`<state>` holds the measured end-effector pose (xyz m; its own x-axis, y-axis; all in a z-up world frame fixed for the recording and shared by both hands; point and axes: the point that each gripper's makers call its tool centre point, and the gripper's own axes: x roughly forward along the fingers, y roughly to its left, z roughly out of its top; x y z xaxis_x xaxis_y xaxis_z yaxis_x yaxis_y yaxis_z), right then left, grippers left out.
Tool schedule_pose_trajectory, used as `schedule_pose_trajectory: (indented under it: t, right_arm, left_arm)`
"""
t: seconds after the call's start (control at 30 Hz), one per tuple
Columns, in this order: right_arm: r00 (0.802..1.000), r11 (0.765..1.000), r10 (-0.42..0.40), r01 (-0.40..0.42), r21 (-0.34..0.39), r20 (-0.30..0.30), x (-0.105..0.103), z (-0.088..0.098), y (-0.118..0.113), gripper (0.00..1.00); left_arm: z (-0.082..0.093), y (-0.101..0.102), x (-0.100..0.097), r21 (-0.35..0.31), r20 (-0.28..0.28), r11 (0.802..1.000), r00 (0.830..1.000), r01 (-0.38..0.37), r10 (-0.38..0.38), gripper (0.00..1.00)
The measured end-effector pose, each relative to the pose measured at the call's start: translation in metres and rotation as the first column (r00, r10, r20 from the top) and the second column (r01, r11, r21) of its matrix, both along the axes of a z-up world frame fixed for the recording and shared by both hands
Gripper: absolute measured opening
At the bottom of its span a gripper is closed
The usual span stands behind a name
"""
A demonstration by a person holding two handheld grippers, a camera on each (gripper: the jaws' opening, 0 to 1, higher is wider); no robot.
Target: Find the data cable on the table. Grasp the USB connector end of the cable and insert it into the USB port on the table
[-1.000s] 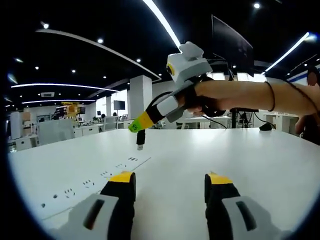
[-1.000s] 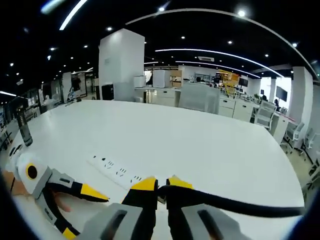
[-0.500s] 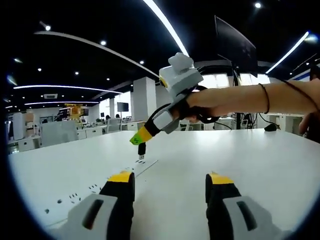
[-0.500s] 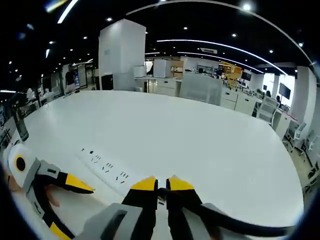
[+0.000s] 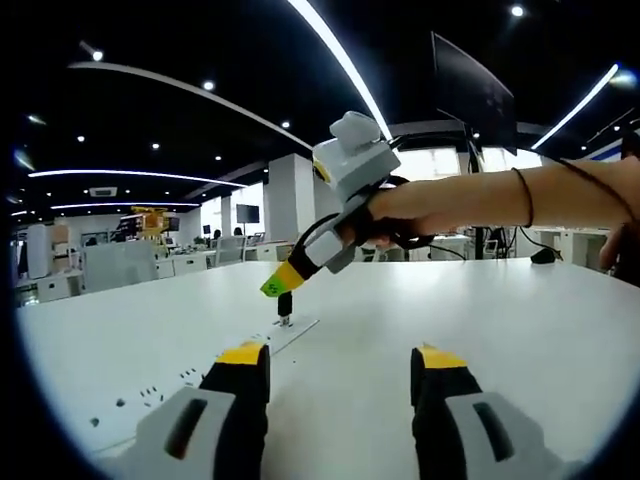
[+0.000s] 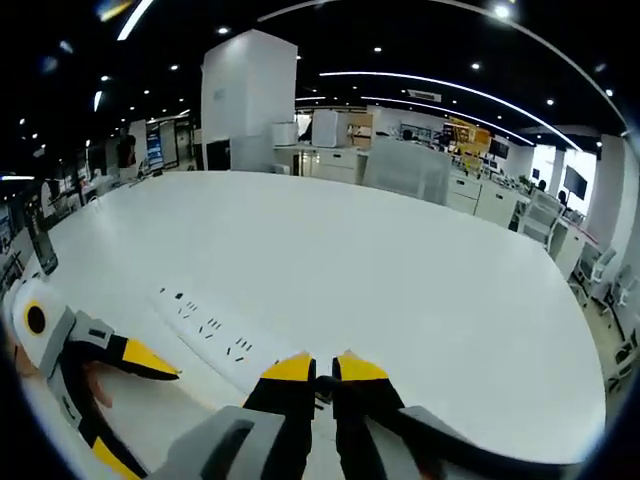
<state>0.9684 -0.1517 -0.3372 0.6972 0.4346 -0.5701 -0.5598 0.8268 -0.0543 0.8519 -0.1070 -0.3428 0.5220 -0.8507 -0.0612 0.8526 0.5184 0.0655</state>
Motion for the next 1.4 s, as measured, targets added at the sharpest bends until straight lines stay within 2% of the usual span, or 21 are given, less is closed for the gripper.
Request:
schedule_pose_trajectory:
  t: [0.37, 0.63, 0.9, 1.03, 1.27, 1.4]
  right_arm:
    - [1.000, 1.000, 0.009, -0.009, -0.019, -0.015, 0.002, -0.008, 0.003, 0.08]
    - [1.000, 0.999, -0.028, 0.029, 0.037, -0.014, 0.011, -0.007, -0.005, 0.08]
    - [0.998, 0.993, -0.059, 0.055, 0.108, 0.036, 0.010, -0.010, -0.004, 0.08]
    - [0.996, 0.989, -0.075, 0.070, 0.130, 0.038, 0.015, -0.011, -0.006, 0.08]
    - [0.994, 0.991, -0.068, 0.058, 0.123, 0.080, 0.015, -0.012, -0.002, 0.07]
    - [0.990, 0.995, -0.046, 0.035, 0.091, 0.130, 0.019, -0.011, 0.001, 0.07]
  left_arm:
    - [-0.001, 0.000, 0.000, 0.007, 0.000, 1.000, 1.000, -0.002, 0.002, 0.57]
    - [-0.003, 0.001, 0.001, 0.011, -0.004, 1.000, 1.000, -0.007, 0.007, 0.56]
    - [-0.004, 0.001, 0.000, 0.016, -0.005, 1.000, 1.000, -0.007, 0.007, 0.56]
    - [-0.005, 0.001, 0.000, 0.019, -0.005, 1.000, 1.000, -0.008, 0.008, 0.56]
    - [-0.006, 0.002, 0.000, 0.020, -0.007, 1.000, 1.000, -0.010, 0.010, 0.56]
    - [-0.007, 0.003, 0.000, 0.021, -0.009, 1.000, 1.000, -0.011, 0.012, 0.56]
